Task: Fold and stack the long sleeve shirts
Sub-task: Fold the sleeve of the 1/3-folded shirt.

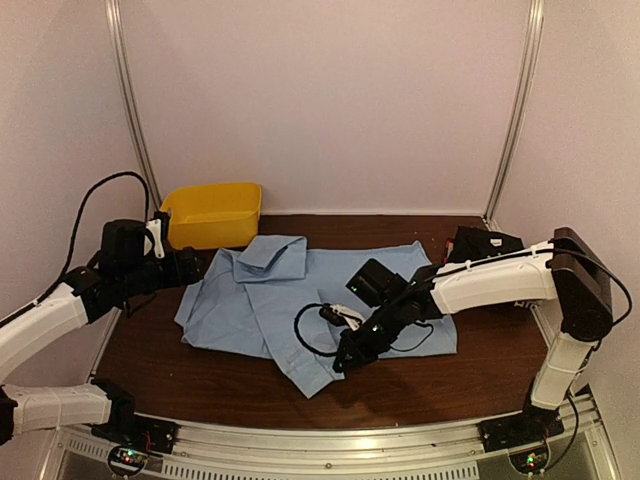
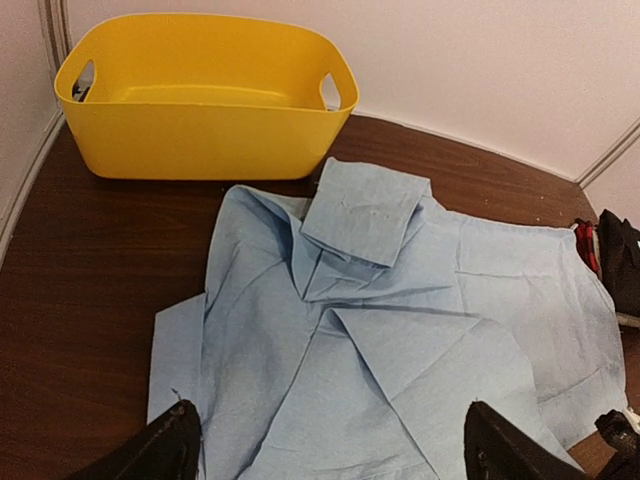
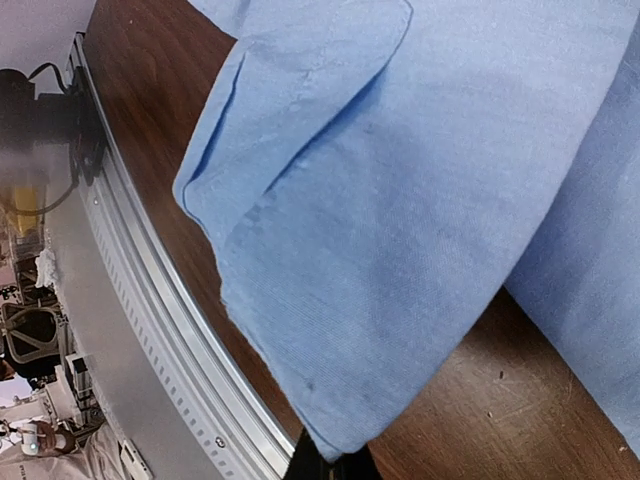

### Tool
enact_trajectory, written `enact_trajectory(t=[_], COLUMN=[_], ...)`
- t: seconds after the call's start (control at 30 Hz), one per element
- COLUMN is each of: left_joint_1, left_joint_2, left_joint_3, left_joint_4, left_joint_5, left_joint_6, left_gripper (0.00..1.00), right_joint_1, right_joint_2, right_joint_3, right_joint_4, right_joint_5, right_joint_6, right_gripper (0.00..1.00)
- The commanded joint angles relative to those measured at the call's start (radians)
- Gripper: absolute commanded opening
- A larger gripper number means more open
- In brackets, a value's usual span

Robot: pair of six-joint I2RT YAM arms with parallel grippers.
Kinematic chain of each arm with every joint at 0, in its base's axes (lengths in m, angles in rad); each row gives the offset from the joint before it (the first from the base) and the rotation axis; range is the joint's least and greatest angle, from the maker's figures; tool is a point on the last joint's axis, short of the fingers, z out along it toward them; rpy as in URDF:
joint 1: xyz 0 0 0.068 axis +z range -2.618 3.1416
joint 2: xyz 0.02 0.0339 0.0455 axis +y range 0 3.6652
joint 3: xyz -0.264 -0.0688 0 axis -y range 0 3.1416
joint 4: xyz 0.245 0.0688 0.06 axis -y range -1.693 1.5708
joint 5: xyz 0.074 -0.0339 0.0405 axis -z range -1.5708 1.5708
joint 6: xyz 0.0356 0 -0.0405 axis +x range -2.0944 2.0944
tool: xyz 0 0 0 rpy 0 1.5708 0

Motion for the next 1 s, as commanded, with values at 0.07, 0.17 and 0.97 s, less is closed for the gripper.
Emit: enact_trajectory(t=[0.07, 0.17, 0.97], left_joint_1=[-0.003, -0.003, -0.003], left_joint_2=[0.014, 0.014, 0.002], left_joint_3=[-0.013, -0.023, -0.04], left_joint_4=[0.08, 0.084, 0.082], left_joint_5=[0.035, 0.04, 0.032], left_joint_6=[0.0, -0.005, 0.002], left_gripper=[0.93, 0.93, 0.94], right_joint_1=[-0.017, -0.04, -0.109], right_joint_2=[-0.034, -0.036, -0.154], right_joint_3=[-0.014, -0.015, -0.092], right_joint_4=[-0.065, -0.107, -0.153], right_joint_5=[0.083, 0.126, 0.404], right_joint_6=[-0.024, -0.04, 0.074], right_gripper=[0.0, 0.0, 0.31])
